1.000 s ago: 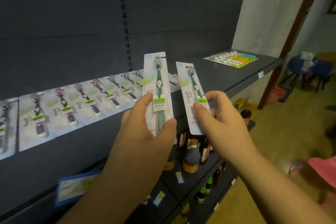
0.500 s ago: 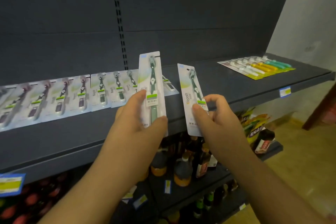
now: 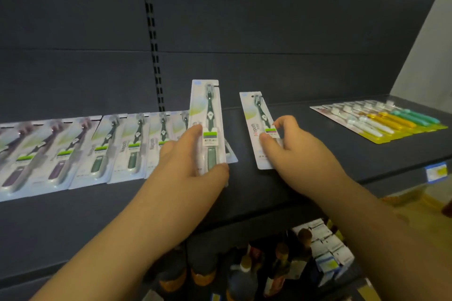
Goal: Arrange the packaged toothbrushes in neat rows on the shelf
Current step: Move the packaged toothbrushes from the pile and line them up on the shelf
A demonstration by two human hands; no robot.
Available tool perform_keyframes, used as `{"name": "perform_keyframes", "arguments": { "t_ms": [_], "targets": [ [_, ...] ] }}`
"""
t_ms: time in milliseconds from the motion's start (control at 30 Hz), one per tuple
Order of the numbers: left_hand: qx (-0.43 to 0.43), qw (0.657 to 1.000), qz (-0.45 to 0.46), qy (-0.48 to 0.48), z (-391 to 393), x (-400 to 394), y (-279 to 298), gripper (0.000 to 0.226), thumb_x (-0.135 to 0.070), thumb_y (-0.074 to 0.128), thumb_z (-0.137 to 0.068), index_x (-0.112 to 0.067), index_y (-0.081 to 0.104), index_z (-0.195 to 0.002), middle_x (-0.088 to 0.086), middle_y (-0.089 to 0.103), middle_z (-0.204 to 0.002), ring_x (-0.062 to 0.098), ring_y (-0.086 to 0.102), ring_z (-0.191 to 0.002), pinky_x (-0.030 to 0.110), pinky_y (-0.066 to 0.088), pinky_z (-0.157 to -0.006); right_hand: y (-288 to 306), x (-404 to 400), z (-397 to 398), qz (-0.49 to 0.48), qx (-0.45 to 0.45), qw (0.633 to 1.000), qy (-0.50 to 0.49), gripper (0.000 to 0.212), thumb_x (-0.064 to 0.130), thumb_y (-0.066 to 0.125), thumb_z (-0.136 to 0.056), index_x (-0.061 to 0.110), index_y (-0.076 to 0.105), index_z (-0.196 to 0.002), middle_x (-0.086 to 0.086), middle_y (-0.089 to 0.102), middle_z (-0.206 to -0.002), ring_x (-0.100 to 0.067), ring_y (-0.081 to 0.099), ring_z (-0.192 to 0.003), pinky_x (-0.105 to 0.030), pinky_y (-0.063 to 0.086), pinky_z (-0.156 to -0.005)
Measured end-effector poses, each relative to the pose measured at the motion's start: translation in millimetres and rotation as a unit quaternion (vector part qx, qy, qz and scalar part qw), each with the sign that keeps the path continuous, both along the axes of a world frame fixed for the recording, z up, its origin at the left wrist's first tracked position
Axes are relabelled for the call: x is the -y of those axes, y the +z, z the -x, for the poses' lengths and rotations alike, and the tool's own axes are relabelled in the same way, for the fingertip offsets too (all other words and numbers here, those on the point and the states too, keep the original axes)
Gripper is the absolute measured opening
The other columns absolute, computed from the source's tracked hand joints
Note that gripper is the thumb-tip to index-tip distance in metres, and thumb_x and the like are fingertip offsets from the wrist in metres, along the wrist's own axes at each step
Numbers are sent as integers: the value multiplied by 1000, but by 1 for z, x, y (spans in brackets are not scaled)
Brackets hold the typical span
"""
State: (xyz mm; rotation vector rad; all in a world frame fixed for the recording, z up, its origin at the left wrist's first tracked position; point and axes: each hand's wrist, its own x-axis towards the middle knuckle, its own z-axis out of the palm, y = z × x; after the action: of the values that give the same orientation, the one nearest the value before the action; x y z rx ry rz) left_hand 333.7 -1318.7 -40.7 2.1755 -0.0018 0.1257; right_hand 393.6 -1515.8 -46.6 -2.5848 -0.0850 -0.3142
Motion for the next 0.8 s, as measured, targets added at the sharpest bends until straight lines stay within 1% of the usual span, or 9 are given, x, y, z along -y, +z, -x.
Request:
{"name": "perform_keyframes", "arguments": {
  "t_ms": [67, 133, 267, 367, 433, 500, 567, 667, 800],
  "targets": [
    [6, 1000, -11, 7, -11, 6, 0, 71, -45, 56, -88, -54, 14, -145, -16, 30, -142, -1, 49, -88, 10, 33, -55, 3, 7, -20, 50, -14, 999, 2, 26, 49, 38, -101, 27, 37, -115, 12, 50, -78, -6, 53, -69, -29, 36, -51],
    [0, 1000, -22, 13, -21, 12, -2, 71, -45, 57, -88, -54, 15, -144, -19, 27, -144, 4, 43, -100, 11, 31, -63, 4, 12, -39, 89, -22, 996, 9, 30, 50, 37, -100, 24, 38, -114, 11, 52, -79, -8, 52, -70, -31, 36, -53],
    [12, 999, -18, 45, -34, 28, 2, 71, -42, 58, -86, -52, 18, -145, -23, 28, -131, 3, 39, -104, 22, 32, -74, 5, 19, -70, 170, -56, 983, 42, 30, 51, 33, -101, 22, 36, -109, 4, 55, -81, -13, 51, -70, -32, 34, -53],
    [3, 997, -40, 73, -45, 40, 6, 71, -41, 57, -86, -49, 20, -146, -17, 31, -137, 5, 37, -108, 26, 29, -85, 4, 23, -83, 214, -48, 974, 63, 32, 51, 31, -100, 21, 36, -105, 3, 53, -80, -18, 50, -71, -34, 33, -55],
    [-9, 994, -77, 80, -49, 50, 10, 60, -40, 56, -85, -44, 31, -140, -13, 35, -131, 9, 41, -107, 26, 31, -81, 2, 26, -90, 246, -38, 966, 76, 34, 53, 31, -99, 20, 38, -105, 4, 49, -76, -20, 49, -72, -35, 33, -58],
    [-25, 988, -133, 79, -56, 62, 14, 41, -40, 55, -84, -35, 42, -123, -11, 37, -116, 13, 42, -95, 27, 34, -71, 0, 28, -96, 259, -39, 961, 91, 34, 54, 32, -99, 21, 39, -103, 5, 48, -76, -19, 50, -71, -35, 35, -60],
    [-49, 976, -198, 75, -68, 74, 14, 38, -42, 54, -83, -27, 45, -117, -8, 37, -109, 15, 43, -86, 30, 34, -70, 1, 31, -100, 259, -41, 959, 107, 35, 56, 34, -98, 22, 39, -101, 5, 50, -77, -18, 51, -71, -35, 36, -59],
    [-61, 957, -276, 73, -87, 91, 14, 24, -45, 52, -83, -26, 45, -96, -2, 39, -105, 18, 49, -84, 32, 36, -64, 0, 36, -105, 235, -41, 963, 127, 37, 57, 36, -97, 21, 43, -103, 5, 54, -80, -16, 54, -72, -34, 39, -59],
    [-46, 921, -378, 85, -103, 105, 11, 27, -51, 53, -80, -27, 46, -90, 0, 45, -100, 22, 51, -83, 32, 36, -60, -2, 39, -107, 214, -35, 966, 142, 33, 54, 38, -97, 21, 42, -104, 4, 52, -80, -19, 54, -74, -35, 40, -62]
  ]
}}
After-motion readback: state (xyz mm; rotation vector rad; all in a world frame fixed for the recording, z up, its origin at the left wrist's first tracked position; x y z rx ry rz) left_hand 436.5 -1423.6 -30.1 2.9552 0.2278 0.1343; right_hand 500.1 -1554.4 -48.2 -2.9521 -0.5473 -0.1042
